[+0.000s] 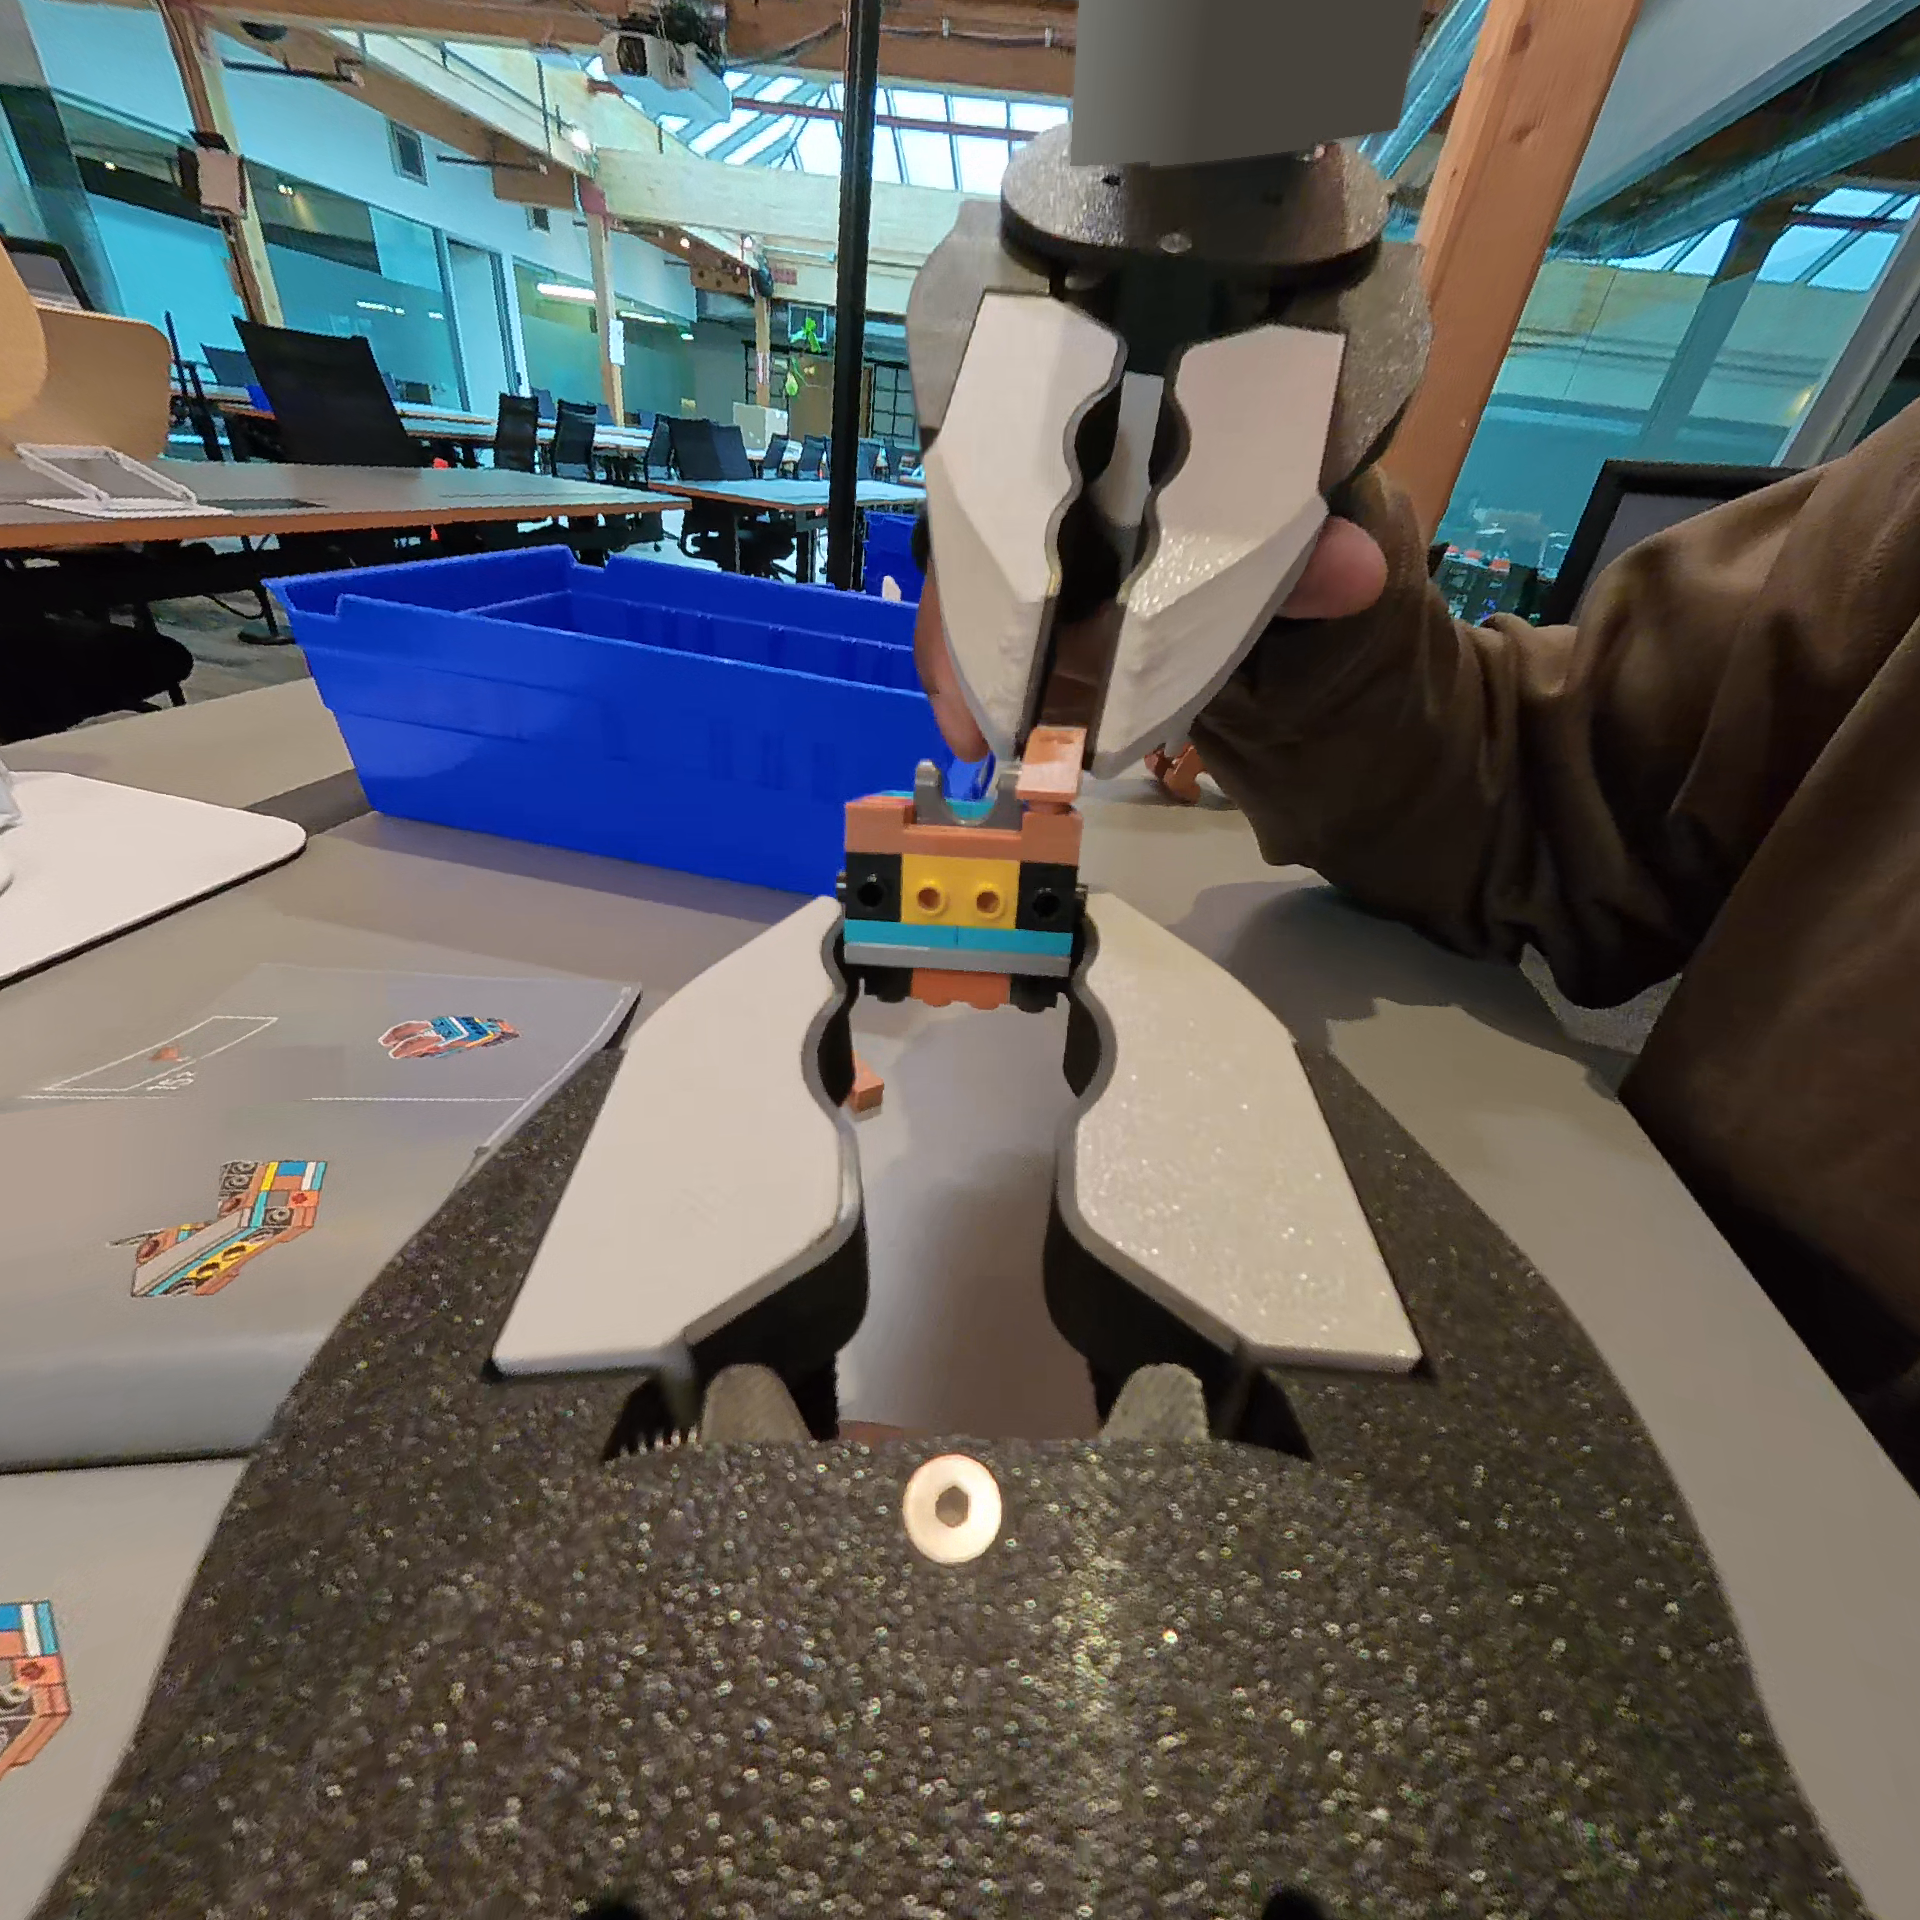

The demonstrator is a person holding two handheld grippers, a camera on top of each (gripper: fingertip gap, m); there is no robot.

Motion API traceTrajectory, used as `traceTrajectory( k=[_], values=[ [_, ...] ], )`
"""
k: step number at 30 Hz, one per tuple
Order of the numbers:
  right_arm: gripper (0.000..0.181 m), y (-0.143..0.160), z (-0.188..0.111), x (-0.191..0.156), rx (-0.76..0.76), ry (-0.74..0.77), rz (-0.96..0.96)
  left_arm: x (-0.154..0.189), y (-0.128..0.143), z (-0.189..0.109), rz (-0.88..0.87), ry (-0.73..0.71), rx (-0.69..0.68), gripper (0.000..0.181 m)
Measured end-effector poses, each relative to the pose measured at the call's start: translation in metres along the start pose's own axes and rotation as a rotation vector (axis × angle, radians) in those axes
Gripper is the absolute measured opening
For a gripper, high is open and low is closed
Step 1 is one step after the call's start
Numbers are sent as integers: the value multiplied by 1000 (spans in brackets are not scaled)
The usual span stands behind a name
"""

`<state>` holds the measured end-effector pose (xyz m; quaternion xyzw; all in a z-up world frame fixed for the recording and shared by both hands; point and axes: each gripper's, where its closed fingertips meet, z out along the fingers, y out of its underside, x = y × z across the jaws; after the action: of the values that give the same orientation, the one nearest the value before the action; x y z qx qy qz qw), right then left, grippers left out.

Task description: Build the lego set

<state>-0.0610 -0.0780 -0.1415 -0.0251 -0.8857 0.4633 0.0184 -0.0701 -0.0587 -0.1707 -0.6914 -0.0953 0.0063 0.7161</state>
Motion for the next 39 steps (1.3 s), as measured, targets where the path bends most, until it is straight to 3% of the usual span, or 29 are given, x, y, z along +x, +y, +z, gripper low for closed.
traceTrajectory(
  k=[17, 28, 39],
  values=[
    [8, 32, 10, -6, -95, -154, 52, 10, 37, 5, -131, 103, -234, 37],
    [8, 41, 14, -9, -106, -222, 138, 12, 48, 6, -138, 96, -308, 37],
    [8, 50, 18, -6, -196, -145, 97, 8, 56, 6, -154, 64, -362, 37]
  ],
)
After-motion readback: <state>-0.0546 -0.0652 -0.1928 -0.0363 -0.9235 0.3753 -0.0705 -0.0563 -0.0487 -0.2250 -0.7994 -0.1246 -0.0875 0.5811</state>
